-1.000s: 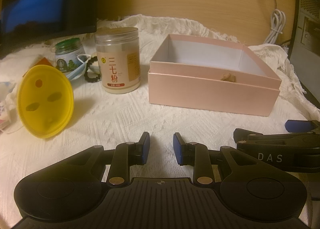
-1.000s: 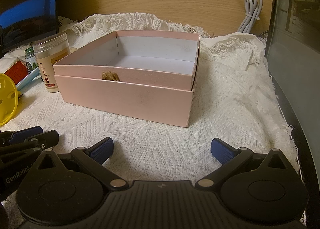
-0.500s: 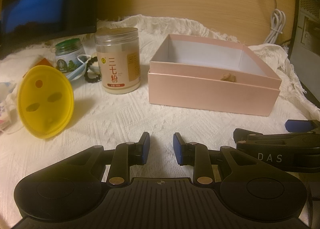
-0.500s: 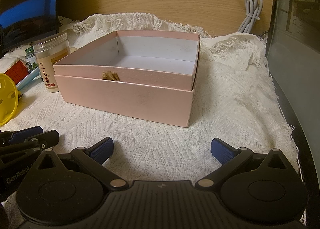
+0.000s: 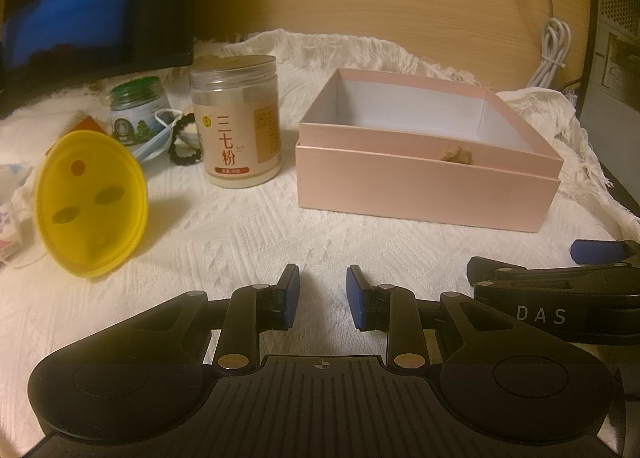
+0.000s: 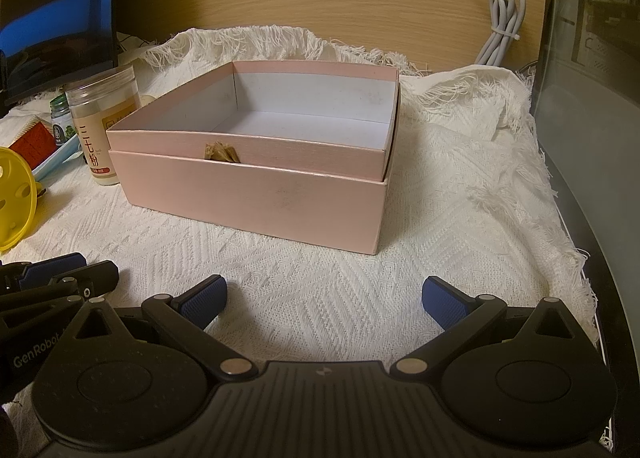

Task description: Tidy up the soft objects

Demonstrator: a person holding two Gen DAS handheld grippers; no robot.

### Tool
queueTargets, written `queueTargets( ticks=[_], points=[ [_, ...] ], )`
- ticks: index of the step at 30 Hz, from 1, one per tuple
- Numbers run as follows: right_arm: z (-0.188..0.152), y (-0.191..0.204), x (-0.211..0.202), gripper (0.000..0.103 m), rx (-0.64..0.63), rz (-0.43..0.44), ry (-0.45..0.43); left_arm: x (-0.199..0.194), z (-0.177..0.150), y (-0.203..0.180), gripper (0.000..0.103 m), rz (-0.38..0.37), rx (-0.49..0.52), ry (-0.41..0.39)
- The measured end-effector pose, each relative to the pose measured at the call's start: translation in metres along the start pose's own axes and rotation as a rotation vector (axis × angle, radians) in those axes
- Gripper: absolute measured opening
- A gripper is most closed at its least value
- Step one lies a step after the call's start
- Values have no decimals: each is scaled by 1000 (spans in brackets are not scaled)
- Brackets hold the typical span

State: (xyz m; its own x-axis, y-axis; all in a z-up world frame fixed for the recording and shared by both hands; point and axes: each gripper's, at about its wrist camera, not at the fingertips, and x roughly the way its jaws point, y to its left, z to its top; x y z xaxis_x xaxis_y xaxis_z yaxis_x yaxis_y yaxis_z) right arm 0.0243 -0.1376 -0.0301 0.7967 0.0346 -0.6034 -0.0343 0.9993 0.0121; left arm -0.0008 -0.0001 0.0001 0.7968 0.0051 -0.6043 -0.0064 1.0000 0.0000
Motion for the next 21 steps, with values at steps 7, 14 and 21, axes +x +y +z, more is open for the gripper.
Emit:
queueTargets(
  ticks=[7,14,21],
  points=[
    [-7,-16,-17,103,13,0,36,-2,1,9,27,-37,-28,8],
    [7,-14,-14,103,-10,10,224,-5,9,27,25,-135,-60,72],
    [14,-11,-10,103,-23,5,293,-31,22,60,24,-320,-6,63]
  ],
)
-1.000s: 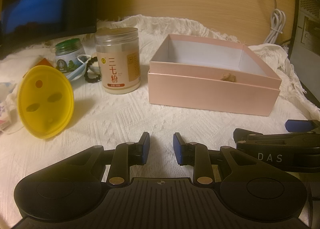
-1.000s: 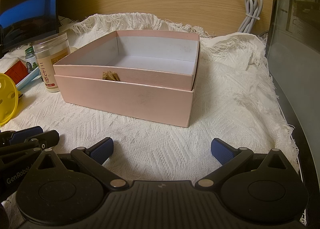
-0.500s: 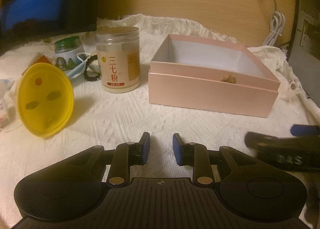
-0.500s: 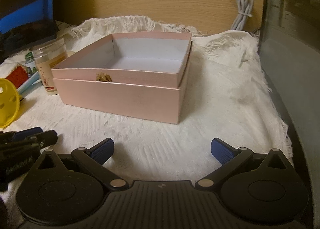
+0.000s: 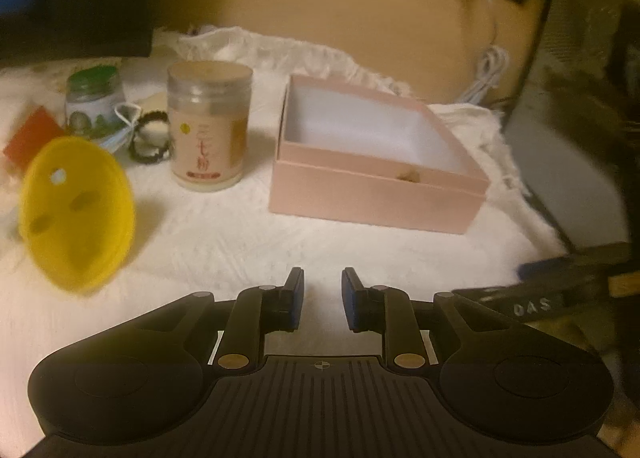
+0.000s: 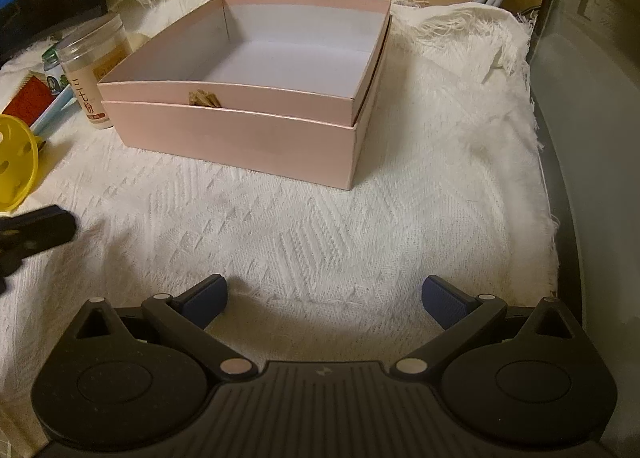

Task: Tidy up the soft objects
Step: 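Move the left tool toward the pink Kleenex tissue pack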

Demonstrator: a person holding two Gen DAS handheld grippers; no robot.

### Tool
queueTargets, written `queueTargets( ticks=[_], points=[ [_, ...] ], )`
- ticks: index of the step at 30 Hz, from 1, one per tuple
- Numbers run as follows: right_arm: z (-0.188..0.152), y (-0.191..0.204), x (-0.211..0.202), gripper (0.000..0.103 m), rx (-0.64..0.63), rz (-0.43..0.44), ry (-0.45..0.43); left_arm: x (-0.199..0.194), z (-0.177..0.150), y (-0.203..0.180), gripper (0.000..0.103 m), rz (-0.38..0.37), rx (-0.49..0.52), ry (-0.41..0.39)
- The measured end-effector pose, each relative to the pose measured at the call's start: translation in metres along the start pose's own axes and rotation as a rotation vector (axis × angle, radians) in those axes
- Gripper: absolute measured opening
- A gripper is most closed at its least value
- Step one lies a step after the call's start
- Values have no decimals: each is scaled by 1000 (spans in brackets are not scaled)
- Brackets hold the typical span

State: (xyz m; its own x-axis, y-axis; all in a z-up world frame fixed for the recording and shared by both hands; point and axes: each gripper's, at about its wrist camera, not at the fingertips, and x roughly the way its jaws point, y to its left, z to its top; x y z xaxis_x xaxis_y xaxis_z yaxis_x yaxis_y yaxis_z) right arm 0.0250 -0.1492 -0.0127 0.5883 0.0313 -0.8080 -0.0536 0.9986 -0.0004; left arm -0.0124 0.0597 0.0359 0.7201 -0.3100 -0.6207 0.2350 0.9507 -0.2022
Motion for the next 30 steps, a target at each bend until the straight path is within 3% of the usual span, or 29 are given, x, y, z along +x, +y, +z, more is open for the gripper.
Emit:
queueTargets(
  ticks=[2,4,7,11,14,16,21,25,30],
  points=[
    [2,0,-1,103,-2,2,11,-18,5,15,24,7,-3,-7],
    [7,6,-8,94,-4,-12,-14,-39,11,34,24,37,-12,-40],
    [16,25,-30,94,-37,-39,-113,-69,22,69,24,115,-14,-86],
    [26,32,-45,94,0,-92,-164,-96,35,126,24,215,-68,-114],
    [27,43,-57,94,23,-67,-200,-101,42,171,24,273,-120,-97],
    [29,59,-62,94,14,-44,-218,-95,46,194,24,267,-124,-54],
    [29,119,-67,94,-43,20,-224,-68,58,212,24,164,-70,20],
    [29,149,-70,94,-87,52,-210,-58,69,219,26,85,-38,23],
    [30,163,-64,94,-149,19,-215,-80,68,259,25,122,-42,21]
  ],
)
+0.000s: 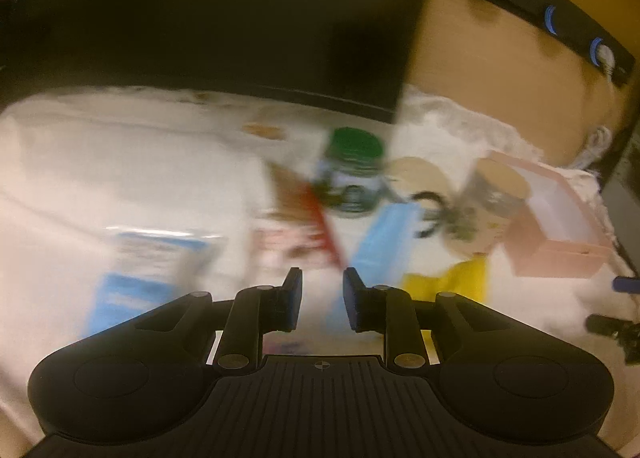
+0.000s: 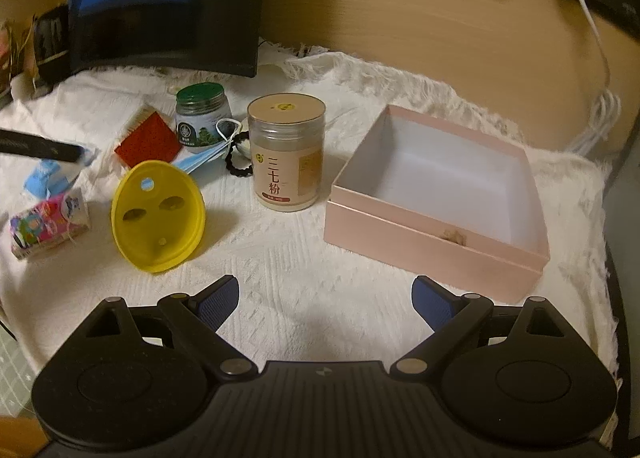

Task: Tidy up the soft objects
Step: 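Move the left tool toward the pink Kleenex tissue pack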

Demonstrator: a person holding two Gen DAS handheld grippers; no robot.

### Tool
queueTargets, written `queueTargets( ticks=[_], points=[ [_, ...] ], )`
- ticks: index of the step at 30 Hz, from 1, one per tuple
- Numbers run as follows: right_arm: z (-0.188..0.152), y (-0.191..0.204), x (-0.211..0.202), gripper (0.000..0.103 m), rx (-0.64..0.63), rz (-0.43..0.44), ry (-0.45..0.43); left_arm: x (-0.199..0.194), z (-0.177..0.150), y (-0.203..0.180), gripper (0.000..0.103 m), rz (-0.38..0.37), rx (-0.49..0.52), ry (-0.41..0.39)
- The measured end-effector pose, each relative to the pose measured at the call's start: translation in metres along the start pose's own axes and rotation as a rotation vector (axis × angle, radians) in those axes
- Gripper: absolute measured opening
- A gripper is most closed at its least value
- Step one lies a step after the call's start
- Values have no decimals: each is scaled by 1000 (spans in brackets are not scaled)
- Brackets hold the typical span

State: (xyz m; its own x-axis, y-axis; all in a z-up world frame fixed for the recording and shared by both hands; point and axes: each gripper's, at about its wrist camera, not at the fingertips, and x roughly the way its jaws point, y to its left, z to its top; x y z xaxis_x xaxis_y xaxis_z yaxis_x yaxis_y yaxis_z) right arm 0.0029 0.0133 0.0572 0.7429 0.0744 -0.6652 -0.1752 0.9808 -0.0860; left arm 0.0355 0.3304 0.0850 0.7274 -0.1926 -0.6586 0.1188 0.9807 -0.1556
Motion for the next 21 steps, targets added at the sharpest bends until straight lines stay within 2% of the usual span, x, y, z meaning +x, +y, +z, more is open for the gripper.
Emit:
queueTargets(
  ticks=[3,5,10,12,14,21],
  points=[
    [3,8,7,94,-15,19,10,-8,-9,30,25,-45,20,68],
    [7,14,13,94,-28,28,11,-6,-14,36,25,-73,49,124],
    [17,36,19,94,-92,69,-7,14,-35,23,27,-30,164,240],
    [18,43,17,94,-119,96,-21,11,-43,13,32,-38,239,228],
    [19,50,18,94,-139,125,-27,11,-47,3,32,-62,285,237],
    [26,74,21,94,-198,211,-67,13,-54,-15,33,-127,316,260]
  ],
)
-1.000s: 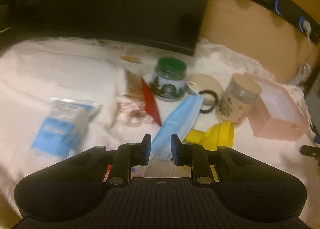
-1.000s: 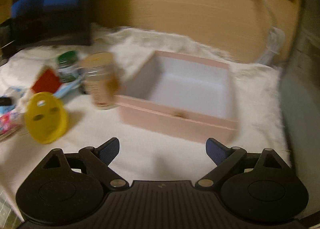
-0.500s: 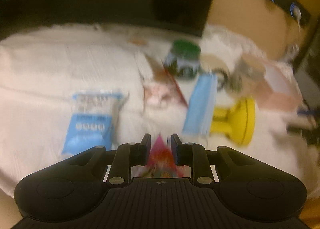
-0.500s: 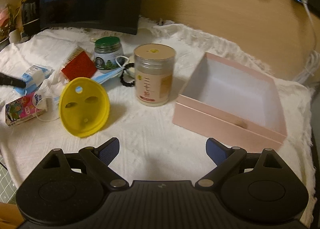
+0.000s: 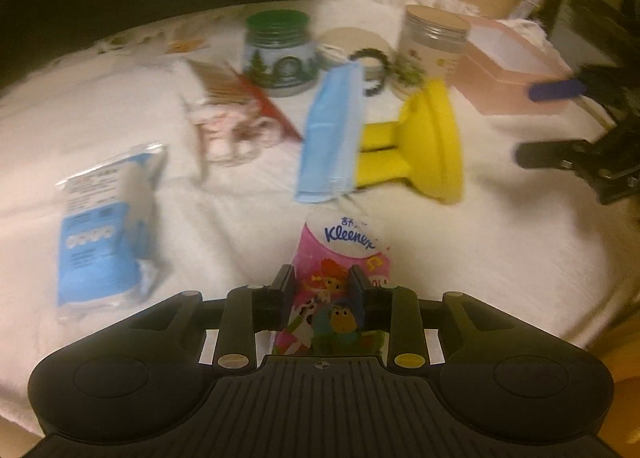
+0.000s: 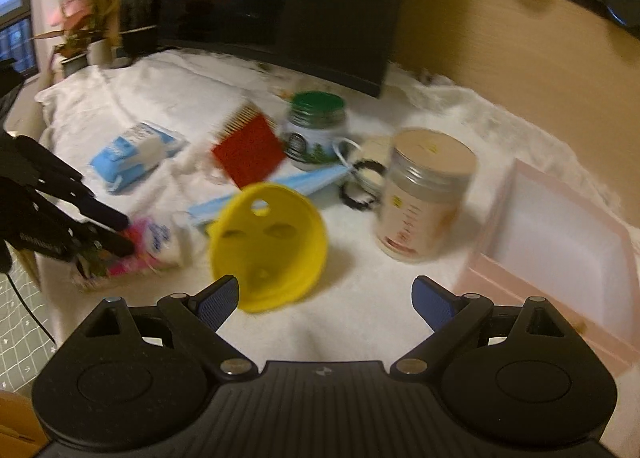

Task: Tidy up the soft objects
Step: 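Move the left tool toward the pink Kleenex tissue pack, then grasp the Kleenex pack with the left tool while the right tool grasps the yellow funnel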

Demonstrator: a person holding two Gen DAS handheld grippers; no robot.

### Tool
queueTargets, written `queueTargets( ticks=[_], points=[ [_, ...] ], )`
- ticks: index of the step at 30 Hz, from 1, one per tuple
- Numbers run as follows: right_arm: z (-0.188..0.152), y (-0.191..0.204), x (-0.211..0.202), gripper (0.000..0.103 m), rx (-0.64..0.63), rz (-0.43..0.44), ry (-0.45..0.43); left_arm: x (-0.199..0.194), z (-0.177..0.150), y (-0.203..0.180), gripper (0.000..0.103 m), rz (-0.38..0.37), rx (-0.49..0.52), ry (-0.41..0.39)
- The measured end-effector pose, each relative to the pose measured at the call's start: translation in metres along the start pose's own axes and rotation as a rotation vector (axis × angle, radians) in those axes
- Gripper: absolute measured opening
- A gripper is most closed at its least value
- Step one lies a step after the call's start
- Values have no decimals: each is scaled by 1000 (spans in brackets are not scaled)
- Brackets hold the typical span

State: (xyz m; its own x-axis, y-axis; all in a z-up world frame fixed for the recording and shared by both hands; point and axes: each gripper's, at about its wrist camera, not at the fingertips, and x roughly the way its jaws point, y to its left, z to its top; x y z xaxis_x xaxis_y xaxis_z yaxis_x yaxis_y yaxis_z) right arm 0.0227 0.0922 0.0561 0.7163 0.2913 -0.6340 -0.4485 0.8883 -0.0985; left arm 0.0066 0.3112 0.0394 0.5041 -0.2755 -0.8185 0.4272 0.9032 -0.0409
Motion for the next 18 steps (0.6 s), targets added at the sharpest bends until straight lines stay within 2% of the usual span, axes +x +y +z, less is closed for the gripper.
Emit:
queueTargets(
  ticks=[4,7,9,12,14,15,16,17,18],
  points=[
    [6,5,4,94,-23,-2,-17,-9,1,-5,33,-57,11,1],
    [4,1,5,94,-5,-6,-10,-27,6,-3,32,-54,-40,-59],
    [1,-4,5,94,15,-14,1,-34,9,-13,32,-45,4,-69],
    [-4,-11,5,94,43,-25,17,-21,9,-37,32,-38,81,-6],
    [-6,-14,3,94,51,-34,17,0,5,-53,32,17,140,63],
    [-7,-15,2,94,53,-38,16,9,3,-61,35,52,167,80],
    [-9,-17,0,94,55,-39,14,11,1,-66,43,73,187,64],
    [-11,-18,-2,94,56,-41,14,12,0,-70,48,78,191,60],
    [-12,-19,-3,94,58,-41,15,13,2,-72,58,69,171,63]
  ],
)
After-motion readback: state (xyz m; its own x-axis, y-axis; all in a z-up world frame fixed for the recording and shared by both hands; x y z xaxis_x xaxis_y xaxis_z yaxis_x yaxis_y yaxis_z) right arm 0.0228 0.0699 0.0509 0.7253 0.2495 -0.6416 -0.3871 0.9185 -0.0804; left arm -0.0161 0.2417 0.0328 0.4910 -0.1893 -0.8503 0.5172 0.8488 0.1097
